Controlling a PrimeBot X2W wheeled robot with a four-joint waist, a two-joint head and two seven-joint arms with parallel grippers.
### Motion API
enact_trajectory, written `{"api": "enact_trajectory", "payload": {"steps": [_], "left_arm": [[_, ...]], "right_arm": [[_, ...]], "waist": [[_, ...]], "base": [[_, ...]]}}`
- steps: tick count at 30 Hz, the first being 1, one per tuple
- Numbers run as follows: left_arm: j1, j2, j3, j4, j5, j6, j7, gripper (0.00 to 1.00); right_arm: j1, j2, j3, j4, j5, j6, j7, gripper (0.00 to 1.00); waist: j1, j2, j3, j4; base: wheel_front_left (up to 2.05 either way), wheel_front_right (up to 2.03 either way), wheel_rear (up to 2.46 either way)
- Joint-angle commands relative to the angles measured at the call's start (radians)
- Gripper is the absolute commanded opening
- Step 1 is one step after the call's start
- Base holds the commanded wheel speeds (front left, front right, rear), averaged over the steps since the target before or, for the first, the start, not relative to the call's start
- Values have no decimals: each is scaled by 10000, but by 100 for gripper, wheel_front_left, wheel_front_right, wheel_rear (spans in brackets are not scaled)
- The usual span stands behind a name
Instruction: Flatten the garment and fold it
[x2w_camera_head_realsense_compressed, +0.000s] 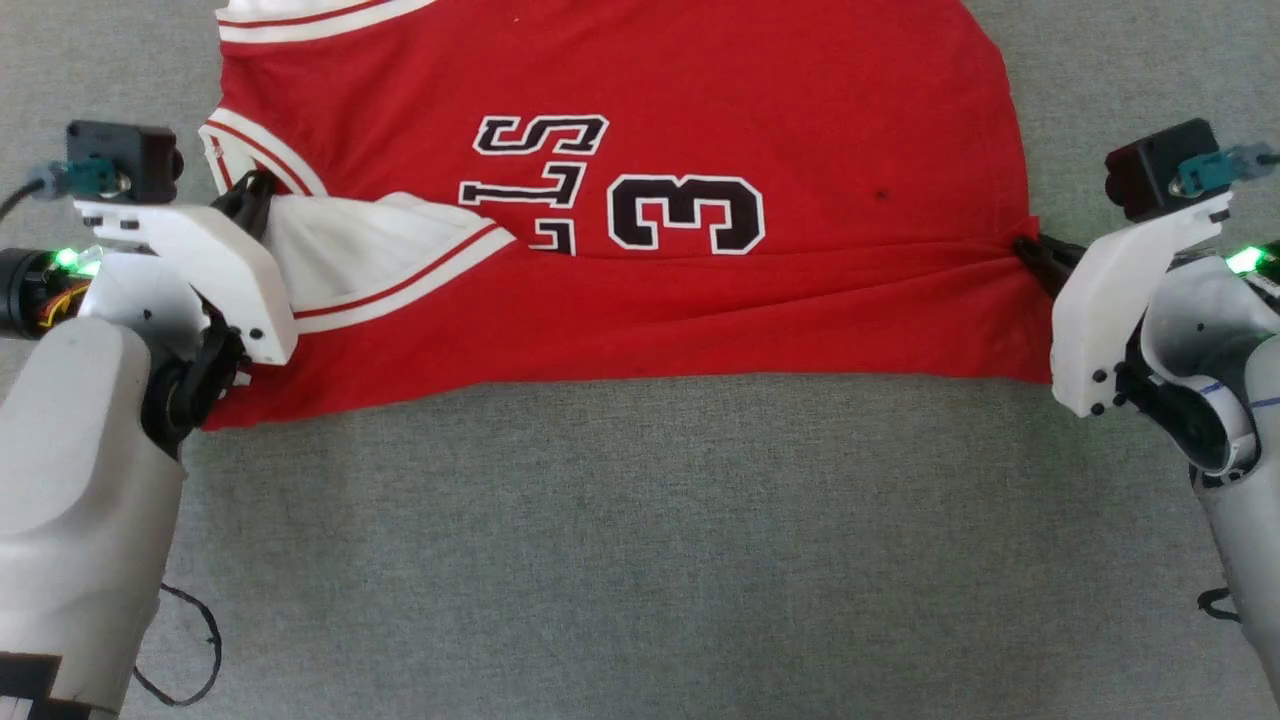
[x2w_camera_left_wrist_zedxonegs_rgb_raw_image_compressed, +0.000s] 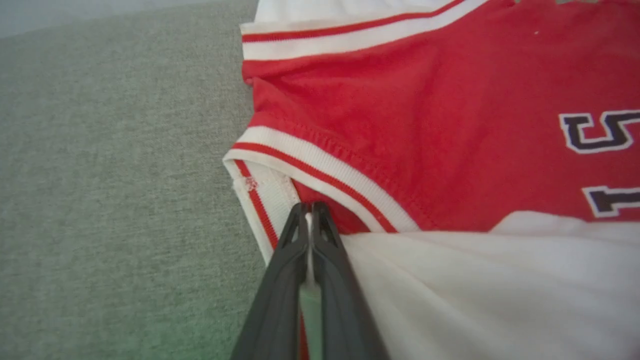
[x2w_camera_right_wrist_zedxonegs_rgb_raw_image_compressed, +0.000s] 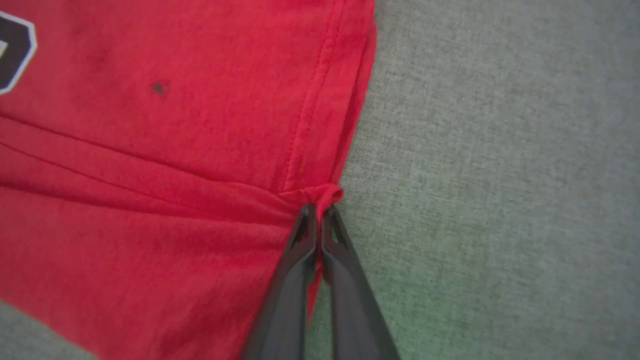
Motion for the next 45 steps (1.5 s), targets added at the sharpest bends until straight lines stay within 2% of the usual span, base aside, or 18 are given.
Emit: {"api": "enact_trajectory", "payload": {"steps": [1, 3, 4, 5, 6, 7, 11, 16, 21, 27, 32, 39, 45], "left_arm": [[319, -20, -101, 422, -153, -59, 473, 0], [391, -115, -83, 402, -342, -25, 759, 0], [441, -172, -58, 347, -418, 15, 796, 0], [485, -210, 7, 247, -467, 76, 691, 27], [527, -203, 78, 137, -438, 170, 449, 86], [591, -185, 135, 29, -381, 243, 155, 100], [1084, -222, 367, -543, -52, 732, -1331, 100], [2137, -418, 698, -1572, 287, 1474, -3249, 100], [3493, -749, 838, -2621, 206, 2020, -3947, 100], [4806, -1093, 957, -3251, -205, 2732, -3434, 100], [5319, -1247, 1107, -3312, -767, 3123, -2507, 100], [5330, -1121, 1341, -3270, -1271, 3824, -984, 100], [5352, -833, 1315, -3136, -1782, 4134, 718, 100]], "right_arm": [[128, -16, 16, 187, 109, -25, 401, 0], [202, 53, -172, 98, 234, -25, 823, 0], [263, 99, -301, 30, 259, -25, 905, 18], [335, 130, -388, -71, 250, -25, 927, 48], [429, 166, -457, -181, 246, -25, 908, 100], [544, 219, -551, -287, 254, -25, 839, 100], [1128, 381, -854, -756, 132, -25, 90, 100], [2012, 622, -1248, -1329, -246, -25, -1503, 100], [2927, 1180, -1663, -1838, -765, -25, -3574, 100], [3905, 2153, -1948, -2033, -1207, -25, -6053, 100], [4443, 2741, -2186, -1893, -1494, -25, -7382, 100], [4716, 3001, -2131, -1788, -1576, -25, -7792, 100], [4622, 3058, -1924, -1735, -1596, -25, -7721, 100]], "waist": [[1, -1, -24, 35], [1, -1, -136, 85], [1, -1, -227, 121], [1, -1, -313, 156], [1, -1, -416, 187], [1, -1, -534, 214], [1, -1, -1112, 317], [1, -1, -1822, 434], [1, -1, -2277, 477], [1, -1, -2515, 355], [1, -1, -2554, 154], [1, -1, -2428, -185], [1, -1, -2309, -568]], "base": [[0, 0, 0], [0, 0, 0], [0, 0, 0], [0, 0, 0], [0, 0, 0], [0, 0, 0], [0, 0, 0], [0, 0, 0], [0, 0, 0], [0, 0, 0], [0, 0, 0], [0, 0, 0], [0, 0, 0]]}}
